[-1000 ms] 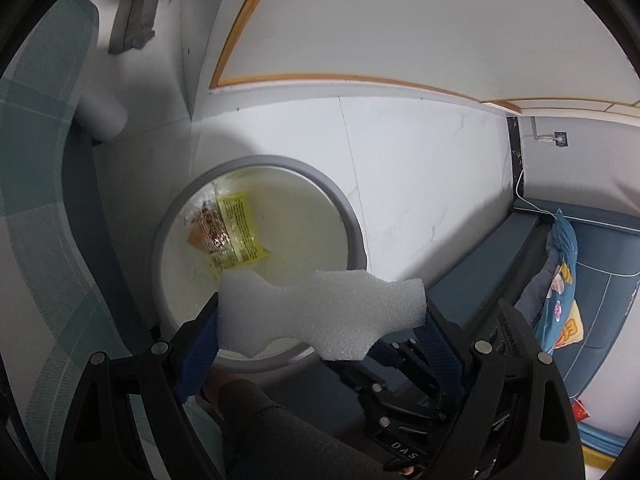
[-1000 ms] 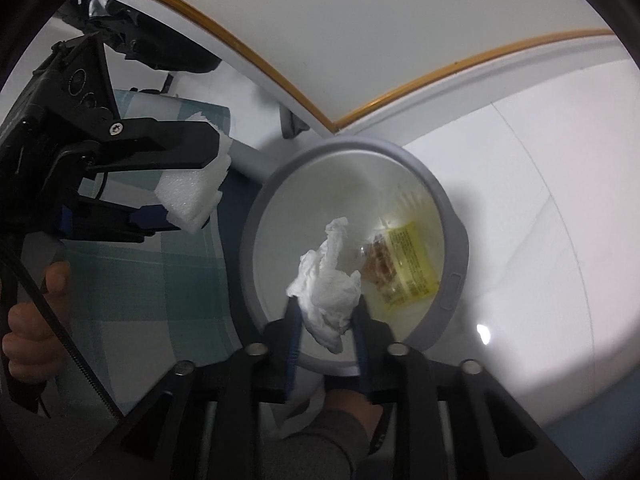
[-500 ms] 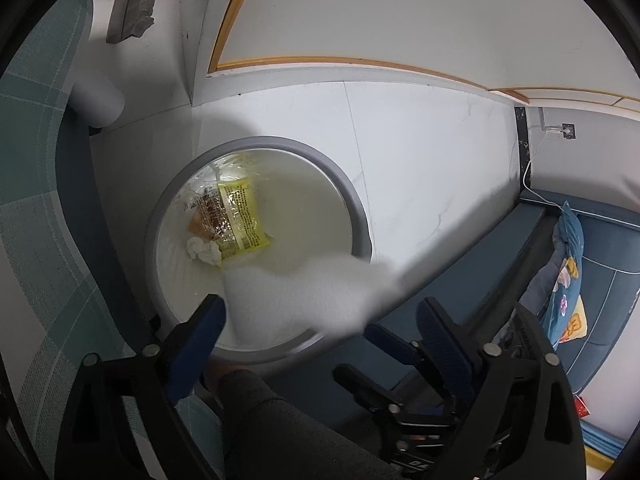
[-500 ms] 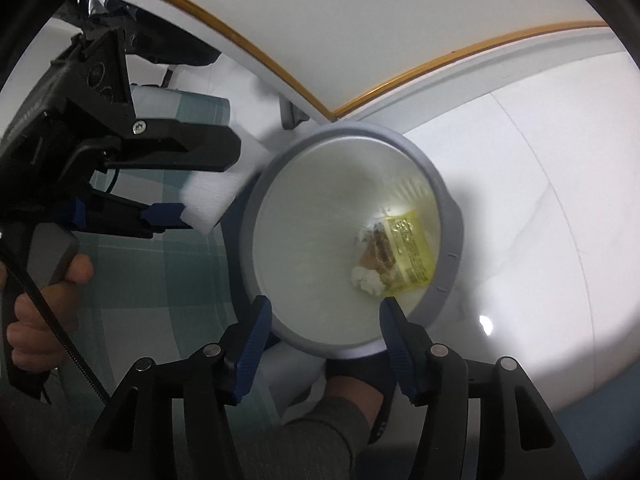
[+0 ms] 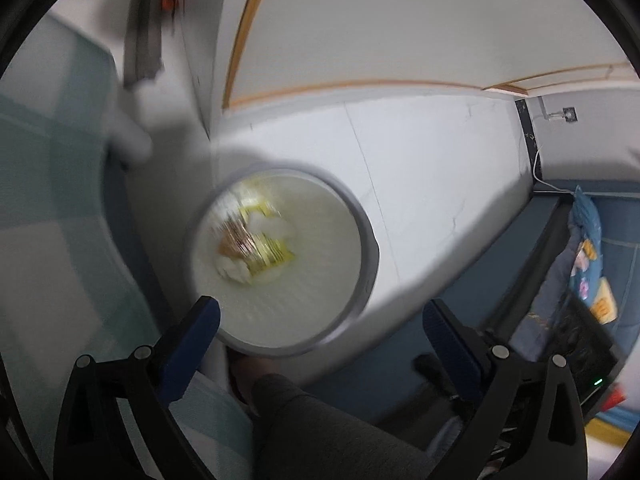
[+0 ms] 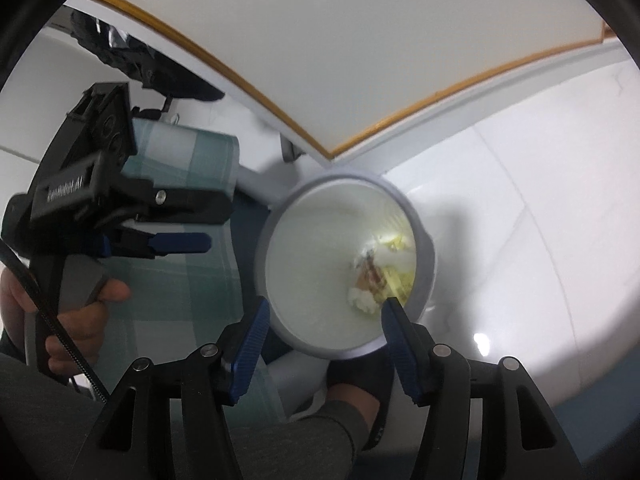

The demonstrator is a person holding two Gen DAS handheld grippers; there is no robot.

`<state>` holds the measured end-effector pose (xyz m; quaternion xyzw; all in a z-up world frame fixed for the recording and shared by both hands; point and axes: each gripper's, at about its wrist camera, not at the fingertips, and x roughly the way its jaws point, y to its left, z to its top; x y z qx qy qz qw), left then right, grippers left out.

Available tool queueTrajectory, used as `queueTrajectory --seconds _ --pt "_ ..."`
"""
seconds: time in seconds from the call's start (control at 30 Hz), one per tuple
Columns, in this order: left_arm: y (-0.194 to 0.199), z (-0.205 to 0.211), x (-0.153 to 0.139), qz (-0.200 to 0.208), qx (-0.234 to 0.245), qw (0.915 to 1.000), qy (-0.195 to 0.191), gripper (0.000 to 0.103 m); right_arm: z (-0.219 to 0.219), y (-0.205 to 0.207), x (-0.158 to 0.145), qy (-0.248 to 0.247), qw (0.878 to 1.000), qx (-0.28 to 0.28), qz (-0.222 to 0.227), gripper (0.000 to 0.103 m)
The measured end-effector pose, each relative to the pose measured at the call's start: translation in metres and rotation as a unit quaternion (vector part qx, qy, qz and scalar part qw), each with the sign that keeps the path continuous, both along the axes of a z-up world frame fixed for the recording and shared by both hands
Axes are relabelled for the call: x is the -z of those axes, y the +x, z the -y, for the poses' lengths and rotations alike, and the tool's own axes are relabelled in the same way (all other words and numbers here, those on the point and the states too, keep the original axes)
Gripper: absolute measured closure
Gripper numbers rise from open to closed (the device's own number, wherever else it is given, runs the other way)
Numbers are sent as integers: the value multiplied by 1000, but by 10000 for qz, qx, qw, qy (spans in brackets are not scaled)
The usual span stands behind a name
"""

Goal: Collect trash
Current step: 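Move both empty tools back above the table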

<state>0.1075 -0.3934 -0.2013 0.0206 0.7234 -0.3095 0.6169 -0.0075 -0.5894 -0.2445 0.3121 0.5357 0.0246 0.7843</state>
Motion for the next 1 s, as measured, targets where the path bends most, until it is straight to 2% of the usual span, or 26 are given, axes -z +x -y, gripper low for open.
queueTrajectory --seconds 0.07,0.13,0.2,0.27,0.33,0.43,0.57,0.63,0.77,0.83,0.93,1.0 --pt "-4 -4 -16 319 65 9994 -110 4 2 0 -13 -109 9998 77 124 46" --pt "-8 -12 -41 714 38 9965 -442 4 3 -1 -29 -241 9991 162 297 46" --pt "-10 -20 -64 1130 -62 9913 -677 4 3 -3 -47 -370 9979 245 472 46" --pt "-14 -31 -94 1634 -147 9824 -896 4 5 -6 -66 -549 9959 314 642 46" --pt "-17 -43 -123 2094 -280 9717 -1055 4 4 -8 -90 -872 9915 368 891 46" --pt "-21 -67 -157 2717 -643 9548 -1020 4 -4 -10 -128 -1217 9829 442 1306 46" --pt "-24 -108 -189 3274 -1176 9313 -1078 4 -21 -12 -173 -1636 9686 425 1825 44" --pt "-26 -130 -203 3558 -1381 9184 -1040 4 -34 -13 -199 -1874 9576 365 2157 43" --pt "-28 -169 -227 3928 -1745 8974 -1000 3 -65 -13 -233 -2087 9412 162 2652 41" --pt "-28 -192 -235 4082 -1971 8855 -1023 3 -84 -14 -252 -2175 9314 30 2920 36" --pt "-37 -221 -245 4298 -2207 8697 -1005 3 -112 -11 -268 -2209 9207 -156 3213 34" --pt "-39 -239 -247 4367 -2325 8639 -942 3 -132 -8 -277 -2192 9162 -299 3342 33"
